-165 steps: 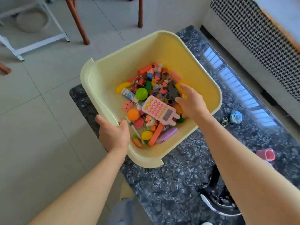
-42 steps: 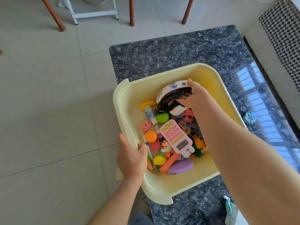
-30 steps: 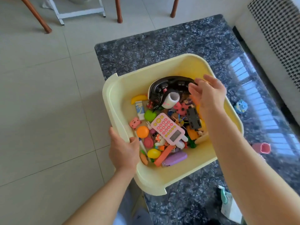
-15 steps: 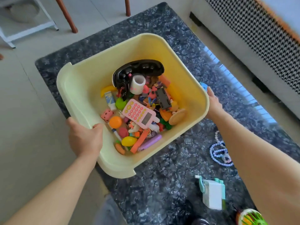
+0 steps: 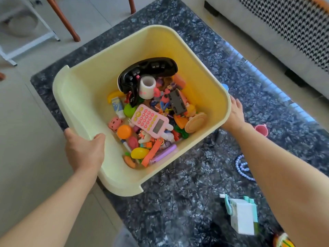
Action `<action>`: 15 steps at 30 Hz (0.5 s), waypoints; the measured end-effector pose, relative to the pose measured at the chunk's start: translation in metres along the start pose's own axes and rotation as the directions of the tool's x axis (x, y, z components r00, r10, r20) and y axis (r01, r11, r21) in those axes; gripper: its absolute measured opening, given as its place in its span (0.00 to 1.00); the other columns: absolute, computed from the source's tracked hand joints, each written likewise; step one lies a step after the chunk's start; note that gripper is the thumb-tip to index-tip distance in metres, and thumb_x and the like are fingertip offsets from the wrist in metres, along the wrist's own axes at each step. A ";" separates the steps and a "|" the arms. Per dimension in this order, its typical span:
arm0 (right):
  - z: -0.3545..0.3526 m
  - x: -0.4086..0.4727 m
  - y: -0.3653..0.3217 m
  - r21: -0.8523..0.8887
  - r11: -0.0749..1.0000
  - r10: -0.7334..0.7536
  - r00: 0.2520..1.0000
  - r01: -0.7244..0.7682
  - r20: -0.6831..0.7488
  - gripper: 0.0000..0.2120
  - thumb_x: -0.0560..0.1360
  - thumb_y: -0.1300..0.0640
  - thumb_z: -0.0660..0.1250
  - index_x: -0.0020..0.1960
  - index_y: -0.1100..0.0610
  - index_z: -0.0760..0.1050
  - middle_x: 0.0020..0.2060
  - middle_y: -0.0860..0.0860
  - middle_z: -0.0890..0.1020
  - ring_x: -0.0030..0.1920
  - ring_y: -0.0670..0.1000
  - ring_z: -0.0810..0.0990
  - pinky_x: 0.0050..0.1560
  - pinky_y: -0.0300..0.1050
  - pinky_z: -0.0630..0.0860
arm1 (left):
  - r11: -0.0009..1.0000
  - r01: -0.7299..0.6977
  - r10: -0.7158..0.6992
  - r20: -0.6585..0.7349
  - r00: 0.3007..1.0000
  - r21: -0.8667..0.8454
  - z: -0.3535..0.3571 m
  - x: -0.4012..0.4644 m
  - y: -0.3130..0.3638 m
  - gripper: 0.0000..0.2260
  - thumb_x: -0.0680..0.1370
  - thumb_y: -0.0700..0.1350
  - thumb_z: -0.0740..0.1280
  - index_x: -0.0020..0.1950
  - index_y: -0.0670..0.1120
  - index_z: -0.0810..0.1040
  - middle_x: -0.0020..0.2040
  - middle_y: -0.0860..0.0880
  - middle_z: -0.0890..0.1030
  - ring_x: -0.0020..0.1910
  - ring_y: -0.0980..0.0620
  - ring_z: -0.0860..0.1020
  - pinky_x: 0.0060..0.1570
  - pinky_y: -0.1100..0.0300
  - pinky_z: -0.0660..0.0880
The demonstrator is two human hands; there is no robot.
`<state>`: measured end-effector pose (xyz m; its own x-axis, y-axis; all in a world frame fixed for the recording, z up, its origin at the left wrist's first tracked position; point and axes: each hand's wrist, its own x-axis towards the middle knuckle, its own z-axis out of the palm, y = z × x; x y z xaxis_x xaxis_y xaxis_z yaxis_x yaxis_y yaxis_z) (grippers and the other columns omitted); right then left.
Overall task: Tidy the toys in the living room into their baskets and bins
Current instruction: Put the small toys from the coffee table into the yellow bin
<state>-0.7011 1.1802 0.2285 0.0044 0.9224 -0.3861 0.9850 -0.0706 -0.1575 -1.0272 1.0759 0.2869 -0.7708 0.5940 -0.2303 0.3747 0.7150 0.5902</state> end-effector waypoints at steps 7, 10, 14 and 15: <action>-0.006 0.030 0.011 -0.090 0.996 0.038 0.985 -0.023 0.168 0.35 0.76 0.49 0.63 0.76 0.51 0.48 0.76 0.53 0.47 0.76 0.57 0.43 0.74 0.61 0.43 | 0.999 -0.029 0.029 -0.032 0.999 -0.016 0.004 0.003 0.003 0.16 0.71 0.40 0.68 0.55 0.40 0.67 0.56 0.37 0.76 0.45 0.44 0.71 0.44 0.55 0.68; 0.016 0.008 0.029 -0.057 0.998 0.008 0.998 -0.005 0.055 0.32 0.73 0.56 0.67 0.73 0.52 0.58 0.72 0.54 0.54 0.73 0.60 0.51 0.69 0.60 0.61 | 0.999 -0.043 0.043 -0.041 0.998 0.005 0.005 0.002 0.008 0.15 0.71 0.40 0.68 0.51 0.45 0.63 0.58 0.37 0.75 0.46 0.43 0.72 0.45 0.54 0.68; 0.044 -0.045 0.037 -0.093 0.995 0.035 0.999 -0.033 0.017 0.22 0.73 0.63 0.67 0.65 0.55 0.69 0.70 0.56 0.57 0.68 0.63 0.56 0.54 0.54 0.73 | 1.000 -0.024 0.024 -0.037 0.999 0.010 0.005 0.003 0.011 0.17 0.70 0.42 0.68 0.56 0.43 0.67 0.60 0.38 0.75 0.55 0.38 0.75 0.50 0.51 0.71; 0.050 -0.057 0.034 -0.092 0.995 0.048 0.999 -0.048 0.004 0.18 0.73 0.63 0.67 0.62 0.57 0.70 0.69 0.57 0.59 0.67 0.63 0.57 0.50 0.53 0.74 | 1.000 -0.022 0.022 -0.038 0.999 0.009 0.005 0.003 0.012 0.18 0.70 0.42 0.68 0.57 0.43 0.68 0.60 0.38 0.75 0.55 0.38 0.75 0.50 0.51 0.71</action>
<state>-0.6762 1.1063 0.2000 0.0512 0.9162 -0.3974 0.9953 -0.0796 -0.0551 -1.0229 1.0880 0.2890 -0.7813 0.5954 -0.1875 0.3960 0.7050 0.5884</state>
